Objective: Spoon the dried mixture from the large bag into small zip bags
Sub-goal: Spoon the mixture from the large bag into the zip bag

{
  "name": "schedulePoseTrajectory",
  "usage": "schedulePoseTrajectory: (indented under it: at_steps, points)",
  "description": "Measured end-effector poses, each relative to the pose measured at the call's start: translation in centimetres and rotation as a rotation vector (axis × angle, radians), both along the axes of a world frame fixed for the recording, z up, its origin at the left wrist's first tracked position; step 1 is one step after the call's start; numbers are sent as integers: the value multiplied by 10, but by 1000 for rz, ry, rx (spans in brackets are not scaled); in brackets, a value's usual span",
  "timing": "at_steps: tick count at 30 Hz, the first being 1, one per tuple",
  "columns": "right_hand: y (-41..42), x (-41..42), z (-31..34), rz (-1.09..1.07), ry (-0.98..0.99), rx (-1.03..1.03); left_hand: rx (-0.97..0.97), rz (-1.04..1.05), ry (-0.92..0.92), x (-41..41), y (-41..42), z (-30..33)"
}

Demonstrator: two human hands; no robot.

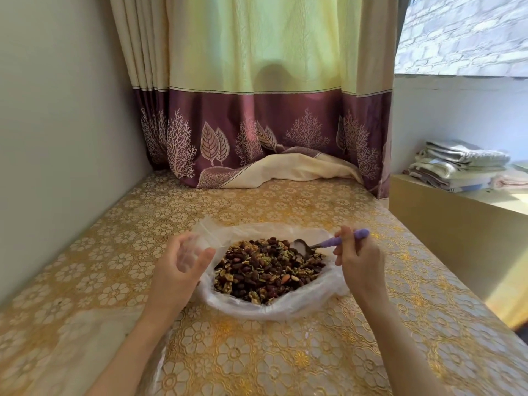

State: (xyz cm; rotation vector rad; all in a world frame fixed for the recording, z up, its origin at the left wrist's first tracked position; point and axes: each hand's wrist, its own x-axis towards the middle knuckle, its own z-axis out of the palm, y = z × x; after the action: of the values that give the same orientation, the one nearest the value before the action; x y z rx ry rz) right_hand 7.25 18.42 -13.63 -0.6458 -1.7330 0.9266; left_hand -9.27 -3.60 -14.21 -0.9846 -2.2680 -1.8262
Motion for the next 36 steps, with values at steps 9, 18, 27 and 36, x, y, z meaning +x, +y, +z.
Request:
schedulePoseTrajectory:
  at_steps: [9,18,27,36]
  points:
    - [2,-3,-5,133,72,-298,-22,17,21,3,0,2]
    - [-1,-3,-4,111,142,-474,-29,4,19,6,-1,5]
    - [-11,-5,9,147,239,-493,-124,7,72,6,1,4]
    - [-43,-23,56,376,312,-407,-95,-16,30,4,1,1]
